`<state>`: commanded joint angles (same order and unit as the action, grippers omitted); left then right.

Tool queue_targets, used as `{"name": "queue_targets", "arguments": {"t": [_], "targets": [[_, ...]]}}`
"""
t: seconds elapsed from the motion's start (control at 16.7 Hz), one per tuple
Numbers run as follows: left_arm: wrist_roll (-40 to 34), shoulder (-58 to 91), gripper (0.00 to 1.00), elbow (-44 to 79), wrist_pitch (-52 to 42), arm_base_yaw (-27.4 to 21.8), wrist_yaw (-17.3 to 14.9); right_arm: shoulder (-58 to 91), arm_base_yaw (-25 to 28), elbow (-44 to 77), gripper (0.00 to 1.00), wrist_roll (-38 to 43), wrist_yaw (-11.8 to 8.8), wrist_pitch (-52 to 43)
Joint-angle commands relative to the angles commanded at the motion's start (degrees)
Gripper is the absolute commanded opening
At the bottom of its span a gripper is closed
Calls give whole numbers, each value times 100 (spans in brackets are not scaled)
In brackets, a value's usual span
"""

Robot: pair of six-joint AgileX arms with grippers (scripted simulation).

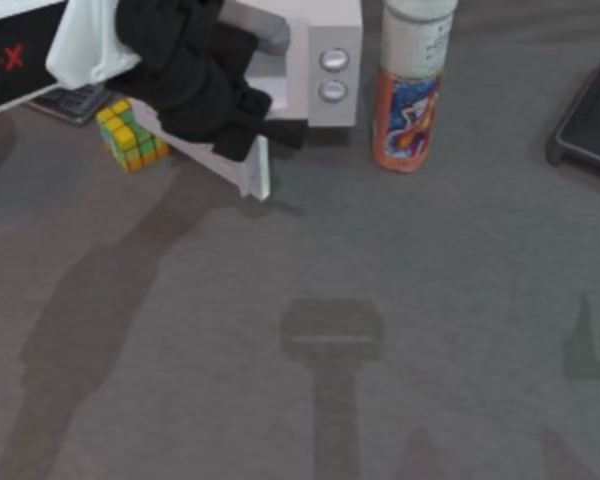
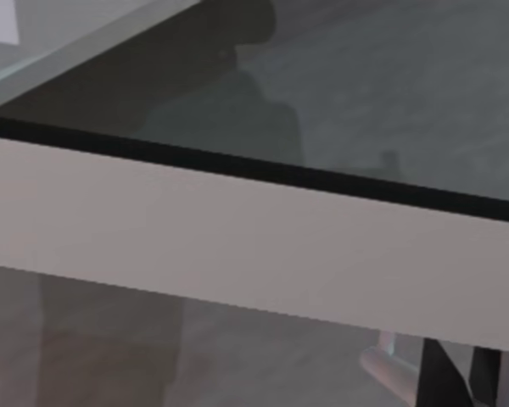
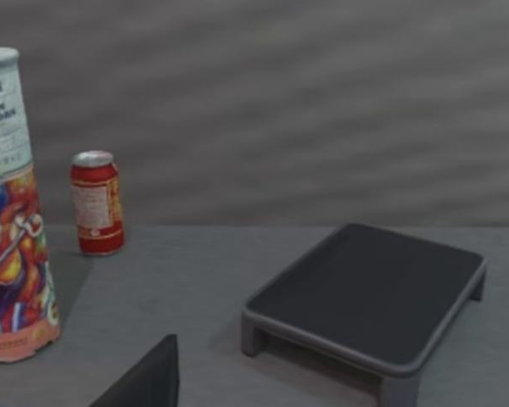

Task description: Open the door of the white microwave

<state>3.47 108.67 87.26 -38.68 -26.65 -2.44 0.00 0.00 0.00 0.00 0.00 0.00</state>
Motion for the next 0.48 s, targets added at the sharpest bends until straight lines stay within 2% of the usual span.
{"name": "queue_targets", "arguments": {"t": [0.48], "targets": [[869, -358, 0, -442, 13, 319, -448, 0, 0, 0, 100, 0, 0, 0]]}}
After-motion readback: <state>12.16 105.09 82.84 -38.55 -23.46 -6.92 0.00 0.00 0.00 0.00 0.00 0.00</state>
